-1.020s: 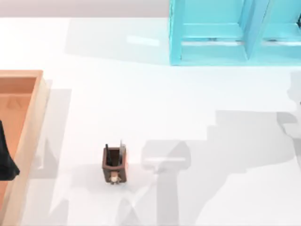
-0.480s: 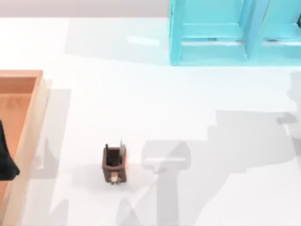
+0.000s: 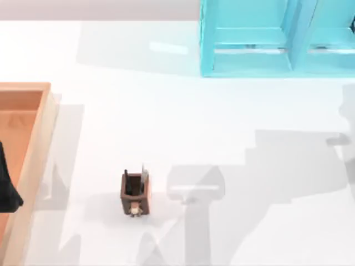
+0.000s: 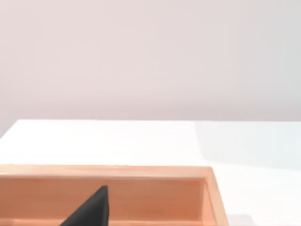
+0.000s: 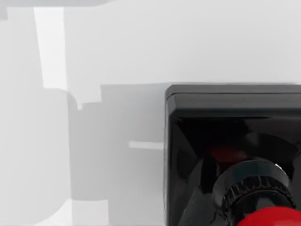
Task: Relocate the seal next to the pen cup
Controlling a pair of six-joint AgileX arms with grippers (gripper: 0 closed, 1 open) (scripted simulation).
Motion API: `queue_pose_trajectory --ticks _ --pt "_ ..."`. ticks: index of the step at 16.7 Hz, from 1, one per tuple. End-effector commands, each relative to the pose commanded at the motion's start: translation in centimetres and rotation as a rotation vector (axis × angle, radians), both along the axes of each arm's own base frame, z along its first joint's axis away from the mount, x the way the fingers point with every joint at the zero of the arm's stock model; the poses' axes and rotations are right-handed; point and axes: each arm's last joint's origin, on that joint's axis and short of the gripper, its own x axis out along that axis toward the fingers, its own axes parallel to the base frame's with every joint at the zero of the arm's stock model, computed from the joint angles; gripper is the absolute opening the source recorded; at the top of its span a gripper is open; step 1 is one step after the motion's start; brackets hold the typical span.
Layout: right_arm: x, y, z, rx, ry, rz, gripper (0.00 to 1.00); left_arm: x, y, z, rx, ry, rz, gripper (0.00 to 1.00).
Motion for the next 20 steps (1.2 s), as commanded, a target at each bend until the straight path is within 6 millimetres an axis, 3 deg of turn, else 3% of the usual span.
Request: queue_pose_trajectory --ticks 8,10,12,15,20 --pt "0.0 0.1 0.1 -0.001 -0.001 -0.001 0.00 0.0 0.0 0.0 0.000 0.000 0.000 1.00" --pt "0.5 1.1 0.8 0.000 0.004 -0.001 0.00 0.0 0.0 0.0 0.000 0.000 0.000 1.00" --pt "1.3 3.1 2.5 0.000 0.009 0.001 0.00 0.0 0.0 0.0 0.000 0.000 0.000 1.00" --pt "2.0 7.2 6.8 -0.001 0.017 0.003 0.00 0.0 0.0 0.0 0.000 0.000 0.000 1.00" --pt "0.6 13.2 13.2 -0.002 0.005 0.000 0.00 0.0 0.0 0.0 0.000 0.000 0.000 1.00"
